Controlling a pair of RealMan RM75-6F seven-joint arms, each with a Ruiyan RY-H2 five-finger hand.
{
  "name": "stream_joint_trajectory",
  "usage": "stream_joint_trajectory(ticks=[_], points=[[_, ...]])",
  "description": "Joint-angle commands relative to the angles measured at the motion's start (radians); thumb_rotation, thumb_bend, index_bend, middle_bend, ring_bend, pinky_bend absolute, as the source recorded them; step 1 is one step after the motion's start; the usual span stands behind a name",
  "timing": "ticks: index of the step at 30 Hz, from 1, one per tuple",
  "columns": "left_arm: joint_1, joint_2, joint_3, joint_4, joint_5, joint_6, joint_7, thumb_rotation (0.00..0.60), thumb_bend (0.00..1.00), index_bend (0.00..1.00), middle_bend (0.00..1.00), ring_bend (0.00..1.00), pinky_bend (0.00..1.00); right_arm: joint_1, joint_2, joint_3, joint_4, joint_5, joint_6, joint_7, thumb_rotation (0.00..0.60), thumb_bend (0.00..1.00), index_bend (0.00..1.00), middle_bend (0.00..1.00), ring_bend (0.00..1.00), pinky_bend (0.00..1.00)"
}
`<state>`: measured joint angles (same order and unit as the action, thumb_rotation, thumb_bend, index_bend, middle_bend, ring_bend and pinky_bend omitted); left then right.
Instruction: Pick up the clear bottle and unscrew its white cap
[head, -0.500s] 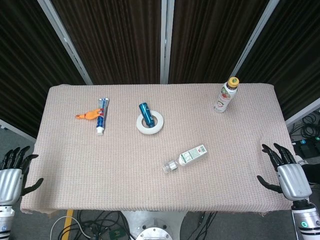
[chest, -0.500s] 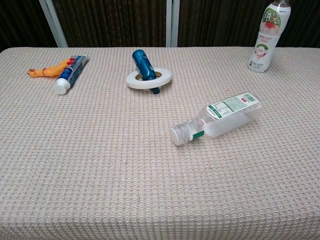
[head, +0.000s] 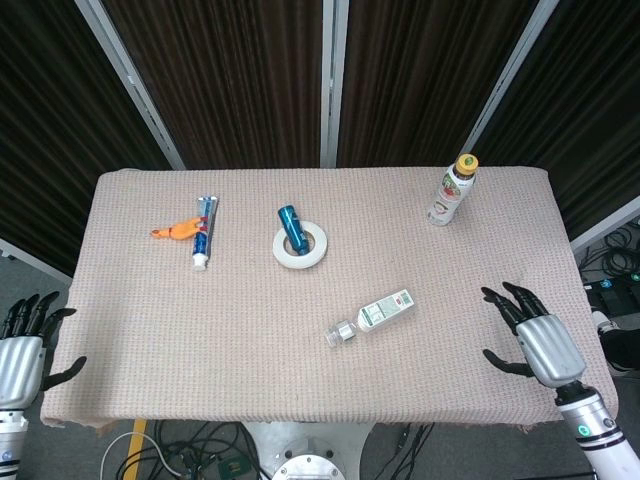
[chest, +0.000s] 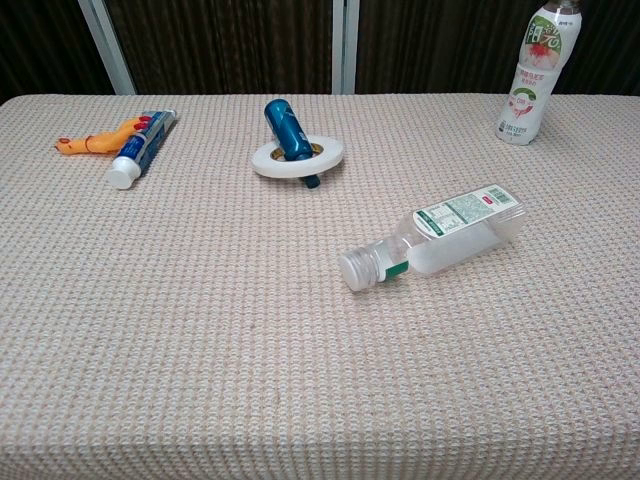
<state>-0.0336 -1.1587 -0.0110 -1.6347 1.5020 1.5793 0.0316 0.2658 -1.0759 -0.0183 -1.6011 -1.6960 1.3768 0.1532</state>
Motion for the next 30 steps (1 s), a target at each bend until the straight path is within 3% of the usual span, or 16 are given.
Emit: stream_joint_trajectory(ticks=[1,4,10,19,24,30], points=[[0.005,0.004,-0.002,-0.003,0.006,0.009,-0.003,0.6,0.16,0.26,0.08,0.0,0.03,0.134,-0.012,0.032,-0.021,-0.009,-0.186,-0.042,0.6,0.12,0.07,0.19,0.04,0.1],[0.008,0.009,0.002,-0.008,0.005,0.001,-0.002,0.6,0.16,0.26,0.08,0.0,0.03,0.235,-0.053,0.058,0.007,0.002,-0.324,-0.051,0.6,0.09,0.07,0.18,0.02,0.1],[0.017,0.011,-0.003,-0.011,-0.007,0.003,-0.008,0.6,0.15,0.26,0.08,0.0,0.03,0.351,-0.152,0.088,0.075,0.035,-0.472,-0.119,0.6,0.03,0.06,0.16,0.01,0.1],[0.019,0.011,-0.01,-0.005,-0.012,-0.007,-0.024,0.6,0.15,0.26,0.08,0.0,0.03,0.422,-0.273,0.103,0.158,0.09,-0.545,-0.245,0.6,0.11,0.07,0.17,0.01,0.1],[0.016,0.011,-0.013,0.0,-0.01,-0.013,-0.031,0.6,0.15,0.26,0.08,0.0,0.04,0.439,-0.322,0.094,0.205,0.118,-0.565,-0.26,0.6,0.15,0.16,0.24,0.05,0.11],[0.006,0.013,-0.017,0.006,0.004,-0.024,-0.05,0.6,0.15,0.26,0.08,0.0,0.04,0.442,-0.37,0.089,0.26,0.111,-0.519,-0.223,0.6,0.28,0.41,0.4,0.22,0.25]])
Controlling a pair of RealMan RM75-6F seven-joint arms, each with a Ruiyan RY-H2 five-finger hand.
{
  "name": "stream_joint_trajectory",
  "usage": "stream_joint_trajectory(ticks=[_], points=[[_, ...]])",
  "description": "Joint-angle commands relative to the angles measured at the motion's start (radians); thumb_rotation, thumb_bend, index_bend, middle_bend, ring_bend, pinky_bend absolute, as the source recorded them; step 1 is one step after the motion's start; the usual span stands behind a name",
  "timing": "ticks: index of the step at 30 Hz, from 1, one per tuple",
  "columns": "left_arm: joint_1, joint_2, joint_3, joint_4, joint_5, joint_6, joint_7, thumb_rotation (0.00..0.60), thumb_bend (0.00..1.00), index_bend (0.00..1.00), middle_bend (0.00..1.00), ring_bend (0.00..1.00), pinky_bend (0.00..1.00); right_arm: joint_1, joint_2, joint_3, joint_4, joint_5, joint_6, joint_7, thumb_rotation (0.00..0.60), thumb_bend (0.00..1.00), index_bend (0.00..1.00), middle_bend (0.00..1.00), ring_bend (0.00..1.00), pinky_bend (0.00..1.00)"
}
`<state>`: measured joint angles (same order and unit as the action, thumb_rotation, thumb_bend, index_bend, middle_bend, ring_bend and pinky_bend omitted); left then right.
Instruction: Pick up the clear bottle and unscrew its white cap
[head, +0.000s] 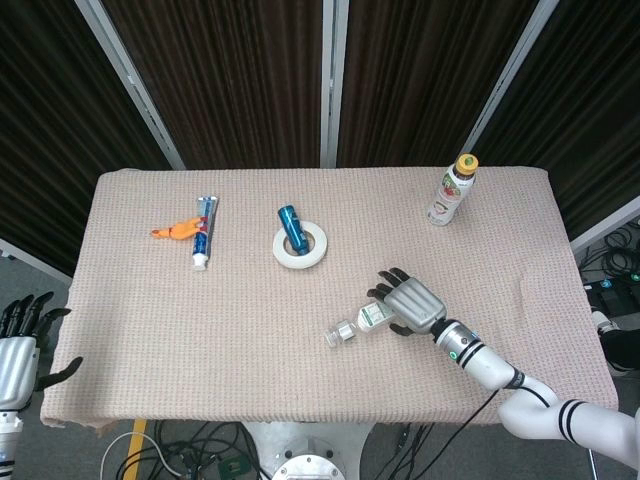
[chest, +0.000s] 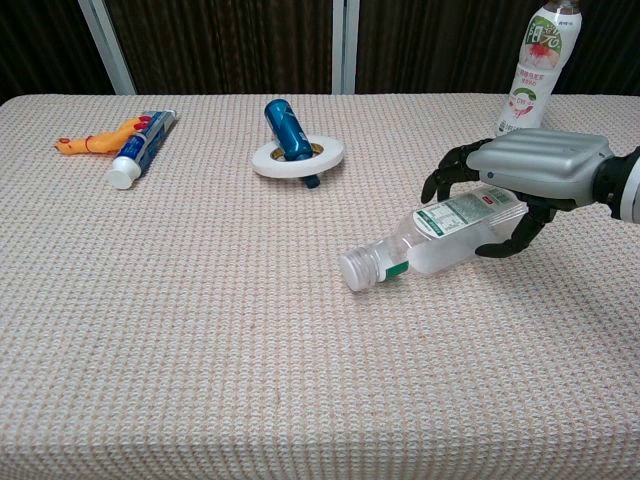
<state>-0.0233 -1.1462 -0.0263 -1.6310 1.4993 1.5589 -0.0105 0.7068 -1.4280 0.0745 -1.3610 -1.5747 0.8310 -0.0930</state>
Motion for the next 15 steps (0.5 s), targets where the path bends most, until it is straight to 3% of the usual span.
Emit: stream_joint_trajectory(ticks=[1,6,15], points=[[-0.007,0.001,-0.003,0.004,0.012,-0.004,-0.012,0.6,0.15,0.26,0.08,0.0,0.04,0.0,-0.024,-0.006,0.029,-0.018,0.043,0.037,0.6,0.31,0.45,0.43,0.26,0.28],[-0.037,0.004,-0.022,0.015,0.062,0.005,-0.05,0.6,0.15,0.25,0.08,0.0,0.04,-0.019,-0.043,-0.012,0.049,-0.05,0.146,0.178,0.6,0.38,0.57,0.52,0.36,0.39],[-0.193,-0.006,-0.076,0.007,0.248,-0.017,-0.196,0.6,0.14,0.25,0.08,0.0,0.04,-0.06,-0.116,-0.01,0.068,-0.085,0.339,0.541,0.6,0.43,0.59,0.53,0.37,0.44]])
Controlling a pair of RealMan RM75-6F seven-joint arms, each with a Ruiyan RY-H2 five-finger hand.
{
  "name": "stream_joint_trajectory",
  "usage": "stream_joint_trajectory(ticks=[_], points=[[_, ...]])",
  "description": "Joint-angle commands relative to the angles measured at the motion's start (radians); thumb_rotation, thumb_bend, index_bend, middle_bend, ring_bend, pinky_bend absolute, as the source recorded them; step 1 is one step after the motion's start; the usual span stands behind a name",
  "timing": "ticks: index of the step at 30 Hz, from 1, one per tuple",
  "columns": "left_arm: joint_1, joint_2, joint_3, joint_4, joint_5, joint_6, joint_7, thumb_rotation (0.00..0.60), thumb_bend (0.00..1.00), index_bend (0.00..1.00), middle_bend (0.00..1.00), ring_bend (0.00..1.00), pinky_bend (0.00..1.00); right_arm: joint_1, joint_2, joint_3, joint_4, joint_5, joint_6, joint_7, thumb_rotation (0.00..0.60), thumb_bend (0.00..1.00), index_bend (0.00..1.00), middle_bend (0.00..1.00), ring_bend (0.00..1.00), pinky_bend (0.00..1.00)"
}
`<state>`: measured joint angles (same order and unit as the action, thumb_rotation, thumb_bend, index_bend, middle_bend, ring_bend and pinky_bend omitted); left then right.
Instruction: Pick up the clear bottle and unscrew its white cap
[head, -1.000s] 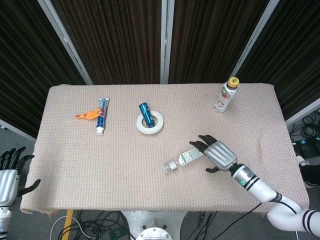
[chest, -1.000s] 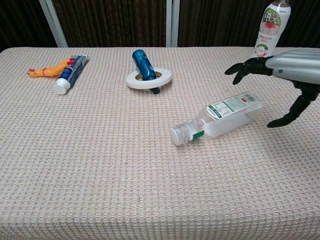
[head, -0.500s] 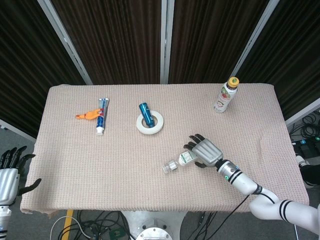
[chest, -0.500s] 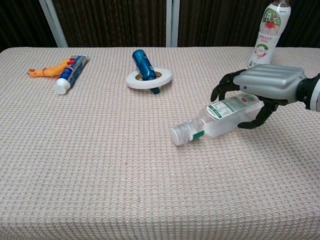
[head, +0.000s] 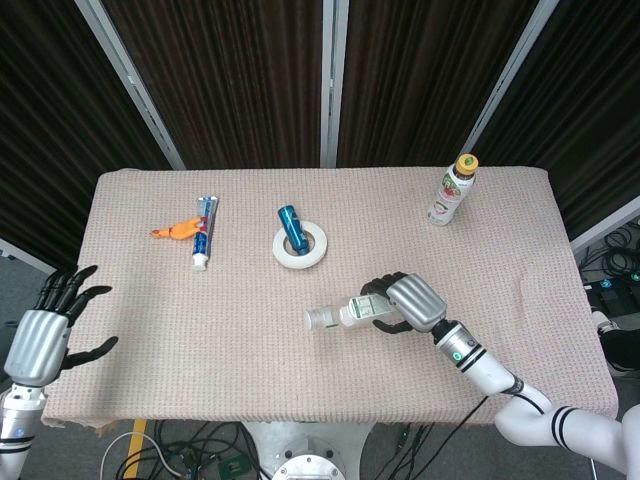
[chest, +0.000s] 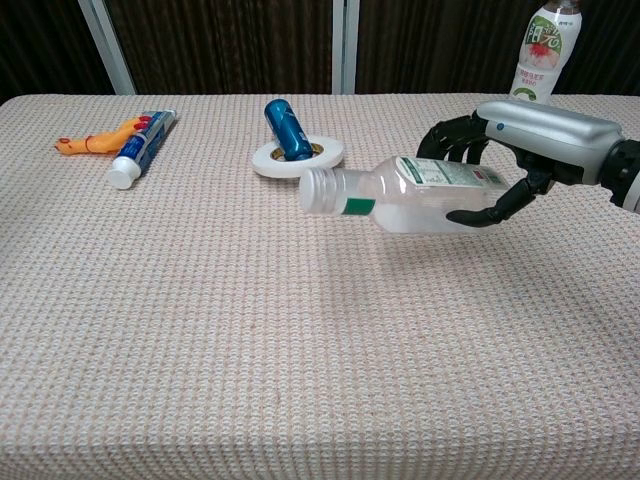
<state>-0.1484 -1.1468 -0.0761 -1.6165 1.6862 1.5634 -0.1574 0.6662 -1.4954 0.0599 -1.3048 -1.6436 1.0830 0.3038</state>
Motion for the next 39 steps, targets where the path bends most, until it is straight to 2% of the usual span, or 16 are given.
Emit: stream_joint_trajectory(ticks=[1,9,17,26,39], points=[[-0.088,-0.01,-0.034,-0.007,0.073,-0.028,-0.061,0.6,0.14,0.25,0.08,0.0,0.04,-0.018,-0.055,0.007,0.01,-0.014,0.092,0.16,0.6,0.43,0.59,0.53,0.37,0.44],[-0.231,-0.072,-0.085,-0.024,0.123,-0.089,-0.126,0.6,0.14,0.25,0.08,0.0,0.04,-0.006,-0.104,0.04,-0.027,0.015,0.117,0.265,0.6,0.46,0.58,0.53,0.37,0.45],[-0.325,-0.127,-0.103,-0.048,0.14,-0.136,-0.113,0.6,0.14,0.24,0.08,0.0,0.04,0.021,-0.143,0.064,-0.044,0.038,0.099,0.26,0.6,0.5,0.58,0.53,0.37,0.46],[-0.387,-0.184,-0.111,-0.041,0.13,-0.157,-0.089,0.6,0.14,0.24,0.08,0.0,0.04,0.036,-0.163,0.071,-0.056,0.045,0.096,0.257,0.6,0.52,0.58,0.53,0.37,0.47],[-0.422,-0.209,-0.101,-0.038,0.103,-0.156,-0.085,0.6,0.14,0.24,0.08,0.0,0.04,0.043,-0.167,0.069,-0.052,0.05,0.097,0.26,0.6,0.52,0.58,0.54,0.38,0.47]])
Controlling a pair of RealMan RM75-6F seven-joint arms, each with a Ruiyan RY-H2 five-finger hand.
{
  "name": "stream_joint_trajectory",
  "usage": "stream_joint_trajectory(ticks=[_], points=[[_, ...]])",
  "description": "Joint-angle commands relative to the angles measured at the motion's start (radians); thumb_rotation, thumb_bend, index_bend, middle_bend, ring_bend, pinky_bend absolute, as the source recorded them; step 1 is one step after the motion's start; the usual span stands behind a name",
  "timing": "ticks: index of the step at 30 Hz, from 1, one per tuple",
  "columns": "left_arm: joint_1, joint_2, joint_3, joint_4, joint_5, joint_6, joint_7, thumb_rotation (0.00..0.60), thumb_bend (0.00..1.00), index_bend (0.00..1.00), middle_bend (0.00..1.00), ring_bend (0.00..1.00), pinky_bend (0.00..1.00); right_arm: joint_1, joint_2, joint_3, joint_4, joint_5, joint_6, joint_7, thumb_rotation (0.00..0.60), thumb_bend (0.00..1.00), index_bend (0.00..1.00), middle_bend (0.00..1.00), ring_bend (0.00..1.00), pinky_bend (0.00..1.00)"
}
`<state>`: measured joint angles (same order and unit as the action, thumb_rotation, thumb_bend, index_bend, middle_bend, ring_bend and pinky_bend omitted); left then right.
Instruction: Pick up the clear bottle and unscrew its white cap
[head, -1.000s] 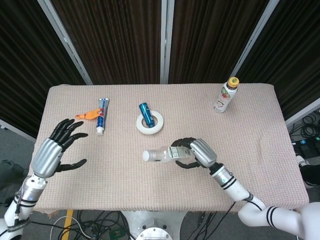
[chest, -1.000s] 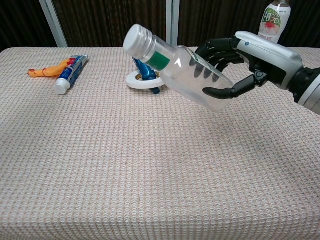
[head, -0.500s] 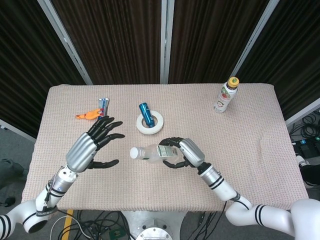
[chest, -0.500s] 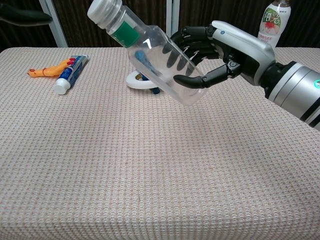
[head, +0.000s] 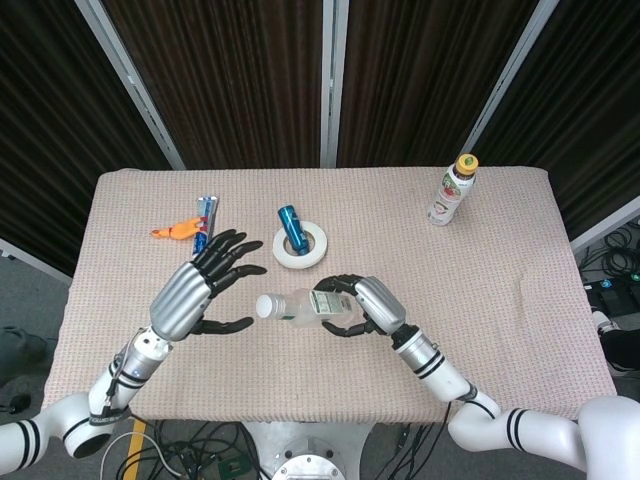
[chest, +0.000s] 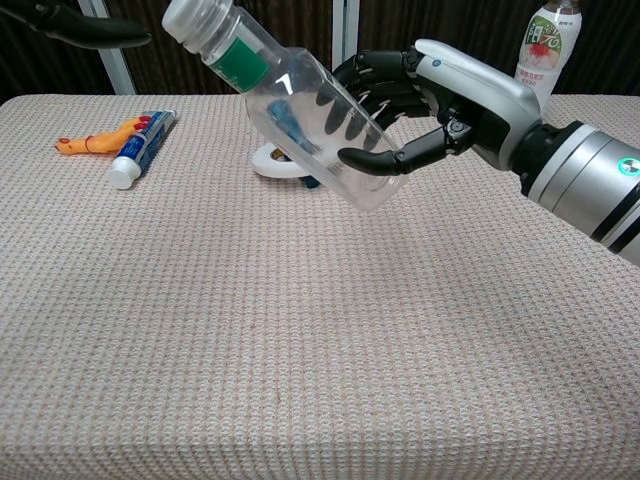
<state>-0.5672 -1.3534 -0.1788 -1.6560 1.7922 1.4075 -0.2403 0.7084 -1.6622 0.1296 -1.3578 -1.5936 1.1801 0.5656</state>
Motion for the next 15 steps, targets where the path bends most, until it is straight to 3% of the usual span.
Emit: stream_joint_trajectory(ticks=[1,15], points=[[-0.005,-0.004,0.002,0.002,-0.005,0.0,-0.003,0.6,0.14,0.24,0.08,0.0,0.04,0.001,-0.001,-0.001,0.002,0.0,0.0,-0.003,0.6,0.52,0.58,0.54,0.38,0.47],[-0.024,-0.016,0.013,0.002,-0.023,0.012,-0.012,0.6,0.14,0.21,0.08,0.0,0.04,0.008,-0.002,0.002,0.001,0.008,-0.003,0.001,0.6,0.58,0.58,0.54,0.38,0.48]])
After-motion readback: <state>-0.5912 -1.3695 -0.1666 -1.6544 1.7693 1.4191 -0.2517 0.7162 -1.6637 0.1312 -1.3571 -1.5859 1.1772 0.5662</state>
